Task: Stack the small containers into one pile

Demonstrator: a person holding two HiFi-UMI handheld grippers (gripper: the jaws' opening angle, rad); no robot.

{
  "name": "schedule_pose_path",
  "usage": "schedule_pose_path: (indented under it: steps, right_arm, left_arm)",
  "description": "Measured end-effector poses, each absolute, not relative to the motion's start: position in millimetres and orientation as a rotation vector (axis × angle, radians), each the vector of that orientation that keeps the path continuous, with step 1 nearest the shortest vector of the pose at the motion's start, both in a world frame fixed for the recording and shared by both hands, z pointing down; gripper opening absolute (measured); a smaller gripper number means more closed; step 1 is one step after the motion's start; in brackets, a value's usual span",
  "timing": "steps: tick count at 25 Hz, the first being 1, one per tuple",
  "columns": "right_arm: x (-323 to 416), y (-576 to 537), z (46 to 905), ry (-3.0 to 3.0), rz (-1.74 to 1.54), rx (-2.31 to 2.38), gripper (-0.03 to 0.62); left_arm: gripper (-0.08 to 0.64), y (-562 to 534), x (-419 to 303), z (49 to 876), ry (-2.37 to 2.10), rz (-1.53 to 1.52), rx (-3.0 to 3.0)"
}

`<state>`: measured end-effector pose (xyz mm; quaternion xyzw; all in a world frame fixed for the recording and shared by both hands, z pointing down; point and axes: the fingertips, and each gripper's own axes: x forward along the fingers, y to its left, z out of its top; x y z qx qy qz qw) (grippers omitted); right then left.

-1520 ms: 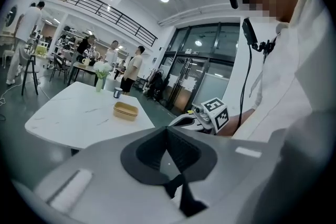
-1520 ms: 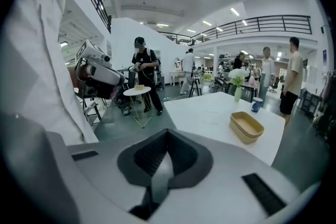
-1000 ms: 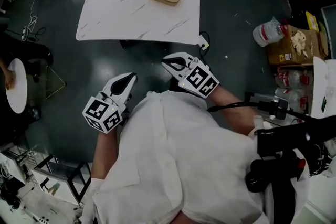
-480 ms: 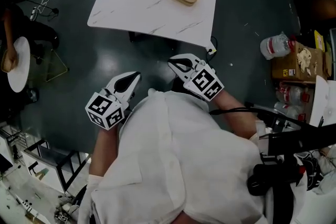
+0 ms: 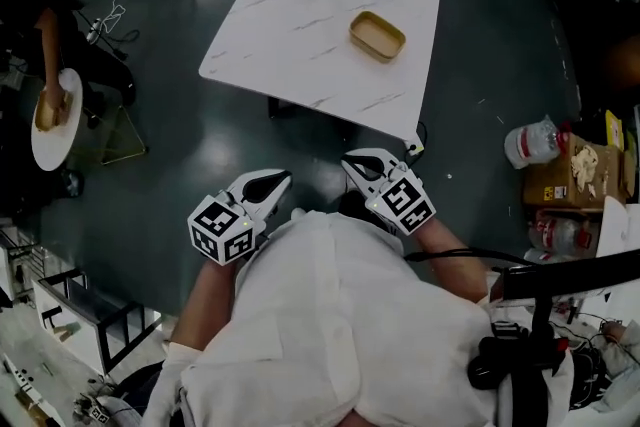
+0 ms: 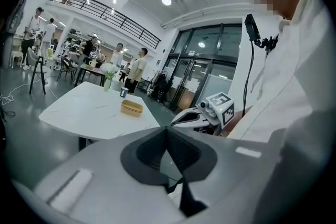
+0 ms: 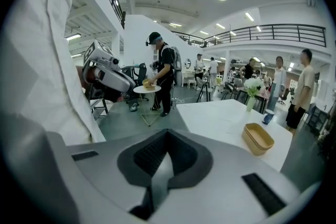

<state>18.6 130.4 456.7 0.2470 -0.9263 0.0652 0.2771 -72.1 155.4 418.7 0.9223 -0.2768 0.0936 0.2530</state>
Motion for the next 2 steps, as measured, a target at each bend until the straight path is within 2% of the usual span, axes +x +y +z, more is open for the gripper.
schedule_pose_path:
  steps: [2]
  right_arm:
    - [19.3, 141.2, 456.3, -2.476, 0.197, 0.668, 0.005]
  left_arm:
    - [0.008, 163.9, -71.1, 418.0, -0.732, 0.266, 2.496]
